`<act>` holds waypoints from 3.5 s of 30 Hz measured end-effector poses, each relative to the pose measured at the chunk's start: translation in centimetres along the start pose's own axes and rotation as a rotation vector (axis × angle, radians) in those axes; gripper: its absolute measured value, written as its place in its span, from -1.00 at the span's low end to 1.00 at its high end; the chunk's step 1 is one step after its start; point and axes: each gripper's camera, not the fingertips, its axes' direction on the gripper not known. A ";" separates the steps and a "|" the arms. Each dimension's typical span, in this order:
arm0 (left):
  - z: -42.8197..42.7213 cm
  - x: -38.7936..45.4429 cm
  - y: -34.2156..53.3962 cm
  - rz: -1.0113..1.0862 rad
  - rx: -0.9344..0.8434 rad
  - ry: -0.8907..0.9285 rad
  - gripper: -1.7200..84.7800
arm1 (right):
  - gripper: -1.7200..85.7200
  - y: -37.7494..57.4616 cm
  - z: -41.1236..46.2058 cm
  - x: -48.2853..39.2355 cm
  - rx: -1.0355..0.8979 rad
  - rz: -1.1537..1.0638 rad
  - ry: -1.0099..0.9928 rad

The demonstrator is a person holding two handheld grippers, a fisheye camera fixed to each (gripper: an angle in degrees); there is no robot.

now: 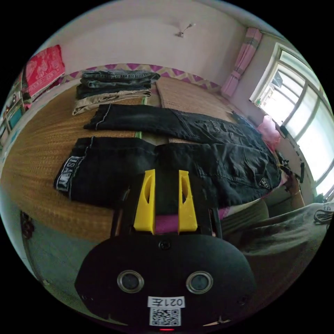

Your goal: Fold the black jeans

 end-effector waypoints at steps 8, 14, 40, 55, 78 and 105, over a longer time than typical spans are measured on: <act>-4.3 -5.4 7.0 -0.389 0.106 0.079 -0.74 | -0.74 8.9 0.3 10.3 -0.039 0.466 -0.255; -5.0 -6.4 8.2 -0.447 0.138 0.114 -0.75 | -0.75 10.3 3.1 13.3 -0.034 0.568 -0.480; -0.5 -7.9 3.2 -0.672 0.209 0.248 -0.83 | -0.78 12.0 11.6 18.2 -0.066 0.611 -0.620; -1.4 0.1 -14.9 -0.044 0.126 0.034 -0.98 | -0.95 2.1 15.0 16.8 0.022 0.448 -0.845; 15.8 -4.0 -45.5 0.222 -0.194 -0.055 -0.97 | -0.80 -18.6 39.3 11.6 -0.139 0.354 -0.741; 15.7 -7.1 -48.5 0.105 -0.200 -0.044 -0.98 | -0.84 -12.0 37.2 3.4 -0.143 0.212 -1.036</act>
